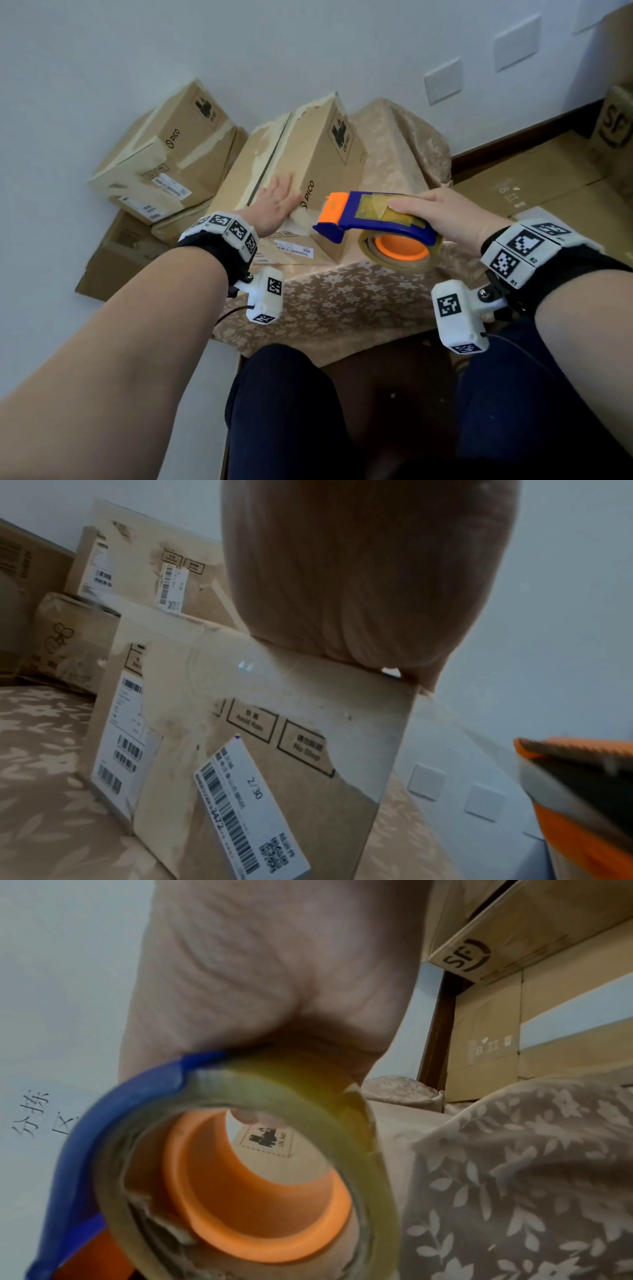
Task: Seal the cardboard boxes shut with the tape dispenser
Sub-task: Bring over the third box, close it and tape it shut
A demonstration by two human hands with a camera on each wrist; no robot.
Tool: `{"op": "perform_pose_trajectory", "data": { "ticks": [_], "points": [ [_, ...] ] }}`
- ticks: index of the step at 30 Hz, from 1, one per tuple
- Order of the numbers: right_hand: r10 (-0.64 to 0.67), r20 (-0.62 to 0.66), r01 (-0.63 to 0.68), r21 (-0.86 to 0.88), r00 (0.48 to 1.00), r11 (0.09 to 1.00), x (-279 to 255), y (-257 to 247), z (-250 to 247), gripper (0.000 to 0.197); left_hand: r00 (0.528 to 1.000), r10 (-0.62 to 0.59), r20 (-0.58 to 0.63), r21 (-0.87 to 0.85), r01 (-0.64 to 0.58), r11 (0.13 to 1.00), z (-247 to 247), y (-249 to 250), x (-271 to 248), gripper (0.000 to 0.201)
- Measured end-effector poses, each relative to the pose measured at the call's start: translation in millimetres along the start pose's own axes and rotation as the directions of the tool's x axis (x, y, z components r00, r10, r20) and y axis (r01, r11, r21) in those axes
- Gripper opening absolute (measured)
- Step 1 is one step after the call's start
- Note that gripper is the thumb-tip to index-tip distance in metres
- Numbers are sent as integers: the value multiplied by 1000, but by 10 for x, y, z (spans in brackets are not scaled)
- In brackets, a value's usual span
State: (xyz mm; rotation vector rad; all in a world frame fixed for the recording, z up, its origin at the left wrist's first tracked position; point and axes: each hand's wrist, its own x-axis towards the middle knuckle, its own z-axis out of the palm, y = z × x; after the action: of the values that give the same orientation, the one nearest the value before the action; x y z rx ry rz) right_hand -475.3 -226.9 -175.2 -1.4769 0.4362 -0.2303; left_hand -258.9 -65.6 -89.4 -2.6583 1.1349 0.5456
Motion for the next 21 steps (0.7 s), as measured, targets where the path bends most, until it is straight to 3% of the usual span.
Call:
{"op": "perform_pose_trajectory", "data": {
  "ticks": [3,14,19,21],
  "points": [
    [17,-10,-18,-33,1000,999,-21,37,-45,33,1000,-10,-6,-42,10,999,7,5,5,62],
    [22,-29,-33,-473,999,881,157,-366,198,53,996,-84,9,-88,84,993,-20,3,32,80],
    [45,7,-32,-605,999,796,282,-574,305,44,995,-102,-6,-79,101,992,-10,3,63,87],
    [62,-51,-80,-602,997,794,321,-644,359,39,994,-109,-17,-78,108,991,-6,19,55,87]
  ]
}}
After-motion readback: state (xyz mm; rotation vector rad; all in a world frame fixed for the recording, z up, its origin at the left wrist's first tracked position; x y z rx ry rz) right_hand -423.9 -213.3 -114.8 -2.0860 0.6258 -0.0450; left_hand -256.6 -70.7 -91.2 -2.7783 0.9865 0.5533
